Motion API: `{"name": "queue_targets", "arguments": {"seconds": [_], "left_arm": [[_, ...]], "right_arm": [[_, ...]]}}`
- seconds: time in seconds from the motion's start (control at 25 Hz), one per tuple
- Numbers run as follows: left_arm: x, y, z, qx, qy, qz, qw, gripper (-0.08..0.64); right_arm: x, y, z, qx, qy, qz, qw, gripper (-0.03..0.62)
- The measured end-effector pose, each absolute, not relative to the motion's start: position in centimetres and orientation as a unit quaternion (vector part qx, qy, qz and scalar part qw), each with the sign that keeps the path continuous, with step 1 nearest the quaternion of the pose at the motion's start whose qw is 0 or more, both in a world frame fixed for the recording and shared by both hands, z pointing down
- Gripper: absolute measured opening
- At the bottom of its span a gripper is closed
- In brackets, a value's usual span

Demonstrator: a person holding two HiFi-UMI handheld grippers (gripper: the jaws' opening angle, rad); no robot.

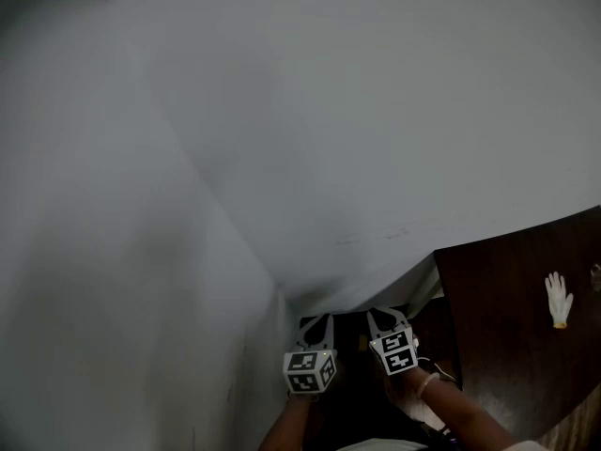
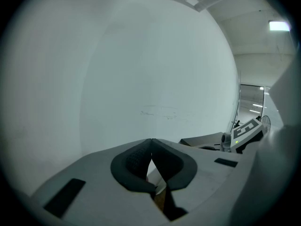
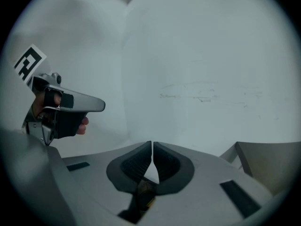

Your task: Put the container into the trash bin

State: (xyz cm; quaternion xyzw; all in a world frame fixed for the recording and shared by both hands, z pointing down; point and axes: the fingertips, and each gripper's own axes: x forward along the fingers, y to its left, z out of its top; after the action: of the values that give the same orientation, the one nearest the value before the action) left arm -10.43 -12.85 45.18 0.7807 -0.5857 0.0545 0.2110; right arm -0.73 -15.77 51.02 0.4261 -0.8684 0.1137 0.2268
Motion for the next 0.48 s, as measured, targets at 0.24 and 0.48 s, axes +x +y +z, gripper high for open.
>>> {"name": "queue_targets", "arguments": {"seconds": [0.24, 0.48], "left_arm": [[-9.7, -12.0, 42.1, 0.790, -0.581, 0.050, 0.192, 0.020], [-9.3, -11.4, 39.6, 0.798, -0.578, 0.044, 0.165, 0.020]], "right_arm": [[0.0, -15.0, 46.9, 0.444, -0.869, 0.114, 0.184, 0.011], [0.5, -14.2, 44.1, 0.458, -0.870, 0.108, 0.150, 0.009]]}}
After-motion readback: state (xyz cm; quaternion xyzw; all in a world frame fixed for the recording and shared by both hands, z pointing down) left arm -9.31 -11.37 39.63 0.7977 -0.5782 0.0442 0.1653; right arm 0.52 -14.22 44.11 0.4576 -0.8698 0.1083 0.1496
